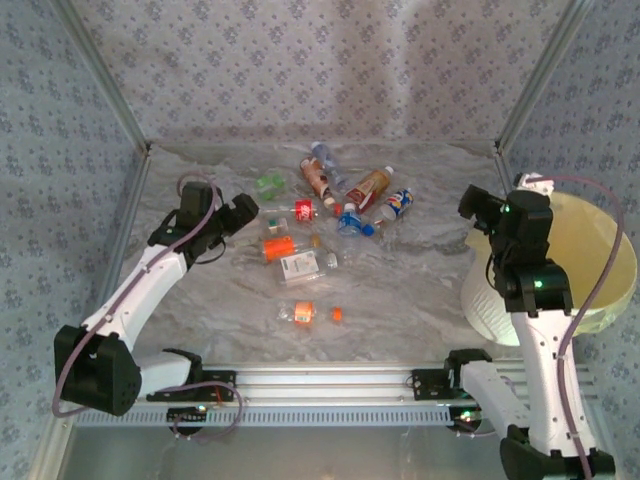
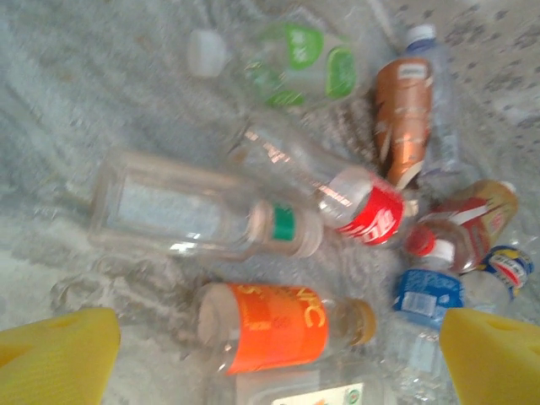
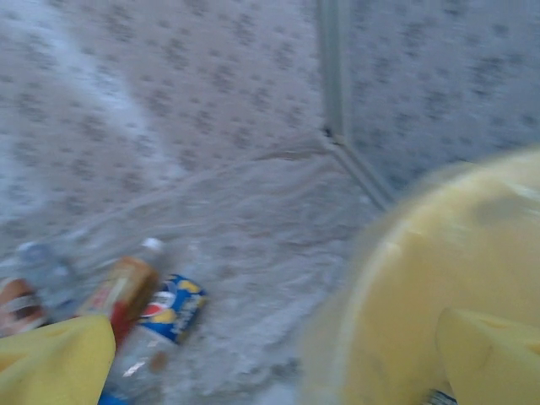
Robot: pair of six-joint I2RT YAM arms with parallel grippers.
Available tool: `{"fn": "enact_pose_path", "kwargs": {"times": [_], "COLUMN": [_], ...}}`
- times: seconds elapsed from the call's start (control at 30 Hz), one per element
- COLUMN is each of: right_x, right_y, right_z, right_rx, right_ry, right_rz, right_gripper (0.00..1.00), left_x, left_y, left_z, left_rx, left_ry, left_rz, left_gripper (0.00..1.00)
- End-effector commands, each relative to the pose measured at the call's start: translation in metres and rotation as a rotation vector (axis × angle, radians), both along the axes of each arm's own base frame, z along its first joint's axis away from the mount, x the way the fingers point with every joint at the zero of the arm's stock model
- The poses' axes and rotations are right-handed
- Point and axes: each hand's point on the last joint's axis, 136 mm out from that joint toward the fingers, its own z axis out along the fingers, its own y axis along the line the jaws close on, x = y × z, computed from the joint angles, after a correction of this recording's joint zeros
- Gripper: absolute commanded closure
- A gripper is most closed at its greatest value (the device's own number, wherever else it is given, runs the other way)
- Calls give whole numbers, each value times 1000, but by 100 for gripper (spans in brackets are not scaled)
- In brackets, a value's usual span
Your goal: Put the plastic bottles in the bin
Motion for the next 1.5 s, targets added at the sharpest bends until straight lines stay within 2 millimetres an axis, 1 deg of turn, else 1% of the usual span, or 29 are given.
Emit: {"fn": "enact_pose_path", "kwargs": {"times": [0.0,0.03,0.07,0.13,0.27,0.33,0.37,0.43,0.47,0.53,0.57,0.6,0.67,0.73,0.8,0.9,1.07,1.23,1.3,1.4,1.47], "right_x": [10,12,13,16,12,8,2,-7,-13,-29,-35,-46,-61,-76,-93,-109,-110,-108,-106,-104,-104], "right_y": [54,68,85,119,197,236,260,293,310,339,351,361,376,386,394,401,409,412,413,411,406], "right_z": [30,29,26,16,-17,-39,-53,-77,-93,-124,-139,-153,-182,-206,-226,-249,-269,-288,-293,-299,-305], "right_rx": [20,5,-12,-48,-141,-197,-235,-296,-341,-420,-458,-495,-567,-625,-663,-714,-774,-855,-869,-889,-912], "right_ry": [-120,-123,-117,-106,-89,-74,-63,-34,-12,32,53,74,135,195,253,314,344,373,383,400,427], "right_rz": [259,325,406,556,863,996,1089,1213,1285,1407,1459,1520,1613,1694,1771,1844,1853,1851,1847,1840,1833], "right_gripper": [0,0,0,0,0,0,0,0,0,0,0,0,0,0,0,1,4,8,11,16,19], "left_x": [-25,-27,-30,-31,-30,-29,-27,-25,-24,-23,-23,-24,-25,-28,-31,-35,-41,-42,-41,-41,-40], "left_y": [12,14,16,19,20,19,19,17,16,18,22,24,31,38,45,54,60,61,60,60,60], "left_z": [-29,-33,-38,-43,-48,-50,-50,-50,-49,-47,-47,-47,-47,-48,-48,-47,-48,-51,-51,-52,-53], "left_rx": [-7,-1,5,13,23,18,11,-6,-11,-6,3,8,9,8,6,0,-5,-6,-7,-7,-7], "left_ry": [133,150,170,194,225,232,230,224,214,201,197,194,194,197,192,182,174,183,185,187,190], "left_rz": [73,85,97,111,122,129,134,138,138,144,153,159,173,193,210,234,252,253,251,251,249], "left_gripper": [2,2,2,2,2,2,2,2,2,2,2,2,2,2,2,2,2,2,2,2,2]}}
